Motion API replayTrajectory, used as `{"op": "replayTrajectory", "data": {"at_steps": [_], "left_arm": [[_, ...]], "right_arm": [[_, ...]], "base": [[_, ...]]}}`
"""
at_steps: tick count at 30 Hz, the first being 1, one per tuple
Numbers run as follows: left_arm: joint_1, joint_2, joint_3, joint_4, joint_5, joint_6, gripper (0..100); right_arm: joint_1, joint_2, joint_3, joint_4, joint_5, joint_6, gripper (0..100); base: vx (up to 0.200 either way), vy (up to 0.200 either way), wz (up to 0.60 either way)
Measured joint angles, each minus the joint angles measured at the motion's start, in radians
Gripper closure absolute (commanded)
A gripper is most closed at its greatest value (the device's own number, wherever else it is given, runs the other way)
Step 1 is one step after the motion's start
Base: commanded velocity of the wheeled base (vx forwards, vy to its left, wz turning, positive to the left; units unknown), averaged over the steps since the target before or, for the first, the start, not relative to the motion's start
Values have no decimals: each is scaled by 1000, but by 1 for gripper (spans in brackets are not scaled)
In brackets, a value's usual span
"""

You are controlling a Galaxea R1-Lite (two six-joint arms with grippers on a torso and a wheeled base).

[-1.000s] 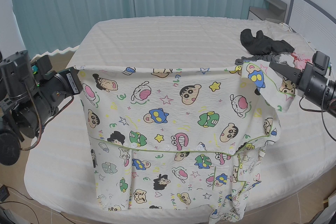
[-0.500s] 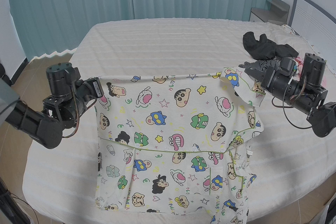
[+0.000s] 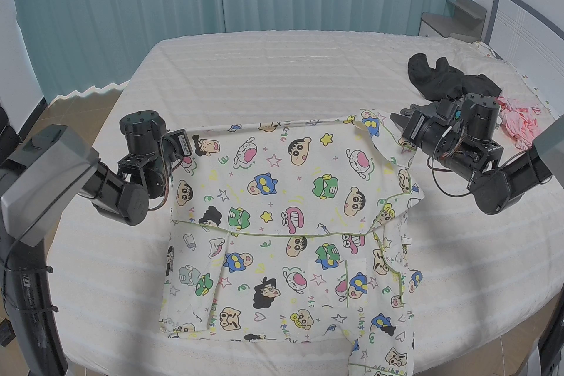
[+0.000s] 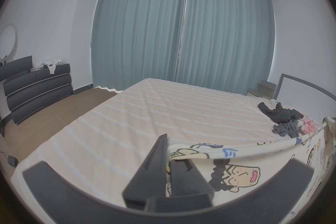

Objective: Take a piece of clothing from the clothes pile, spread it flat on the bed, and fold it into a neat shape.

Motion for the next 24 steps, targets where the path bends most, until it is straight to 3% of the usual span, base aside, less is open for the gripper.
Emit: {"op": "replayTrajectory", "data": {"at_steps": [8, 9, 10, 11, 16, 24], "left_arm": [[21, 167, -190, 9, 10, 3, 100], [22, 184, -208, 9, 11, 4, 100], [25, 203, -227, 11, 14, 4, 100], [29, 221, -246, 14, 17, 5, 0], [40, 288, -339, 69, 19, 6, 0], [80, 368, -546, 147, 54, 9, 0]], "right_arm": [[-3, 149, -159, 27, -23, 1, 100], [-3, 166, -176, 32, -24, 0, 0], [-3, 187, -196, 39, -26, 1, 0], [-5, 206, -215, 48, -27, 0, 0], [-12, 283, -301, 88, -33, 1, 0], [-51, 362, -396, 112, -99, 8, 0]], "base": [[0, 0, 0], [0, 0, 0], [0, 0, 0], [0, 0, 0], [0, 0, 0], [0, 0, 0]]}}
